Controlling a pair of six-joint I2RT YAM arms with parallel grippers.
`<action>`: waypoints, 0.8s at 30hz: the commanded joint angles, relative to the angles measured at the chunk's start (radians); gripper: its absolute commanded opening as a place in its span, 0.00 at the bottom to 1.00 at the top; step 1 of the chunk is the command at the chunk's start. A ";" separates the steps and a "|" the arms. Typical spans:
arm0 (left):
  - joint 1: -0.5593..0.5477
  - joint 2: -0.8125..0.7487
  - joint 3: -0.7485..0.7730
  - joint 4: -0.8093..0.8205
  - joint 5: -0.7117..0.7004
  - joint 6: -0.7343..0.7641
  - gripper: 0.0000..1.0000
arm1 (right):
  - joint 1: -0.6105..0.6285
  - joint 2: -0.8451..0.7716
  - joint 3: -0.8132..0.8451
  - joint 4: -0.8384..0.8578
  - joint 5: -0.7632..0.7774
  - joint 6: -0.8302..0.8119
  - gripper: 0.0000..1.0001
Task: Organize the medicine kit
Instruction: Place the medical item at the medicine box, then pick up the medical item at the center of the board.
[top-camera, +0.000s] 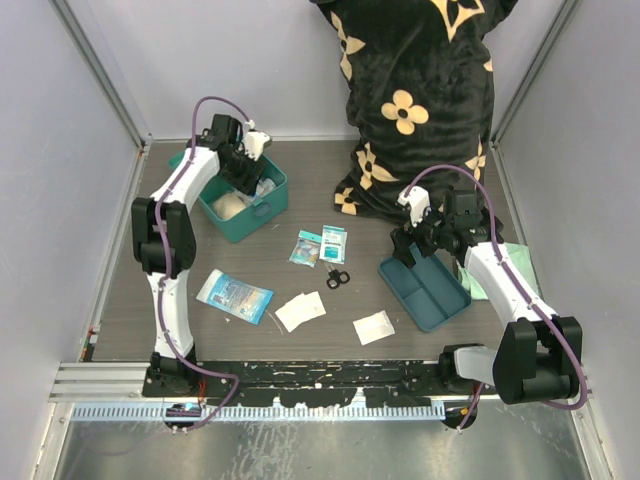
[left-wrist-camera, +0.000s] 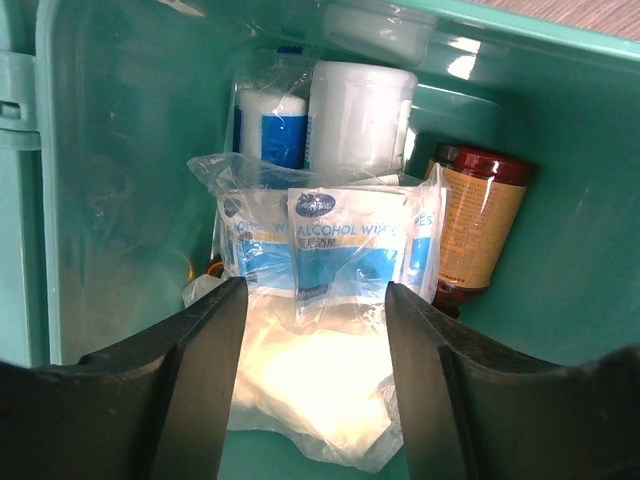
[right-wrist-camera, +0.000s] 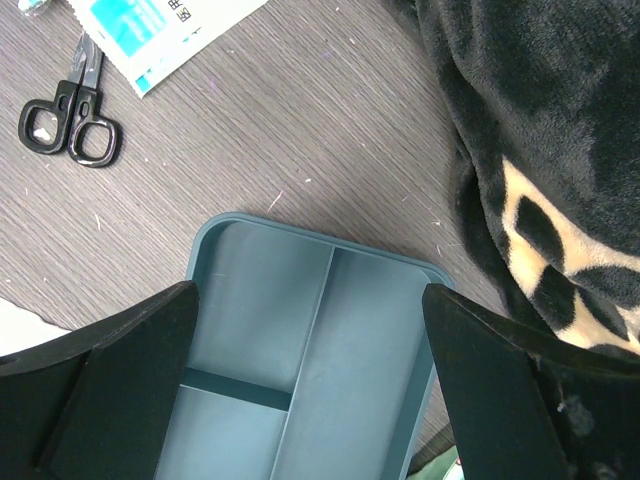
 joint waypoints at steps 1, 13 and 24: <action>0.006 -0.107 0.016 0.019 0.001 -0.002 0.62 | 0.007 -0.004 0.020 0.011 -0.006 -0.008 1.00; 0.006 -0.284 -0.134 0.145 -0.024 -0.019 0.99 | 0.006 -0.003 0.020 0.013 -0.002 -0.003 1.00; 0.006 -0.533 -0.401 0.325 -0.063 -0.084 0.98 | 0.004 -0.014 0.023 0.030 0.020 0.020 1.00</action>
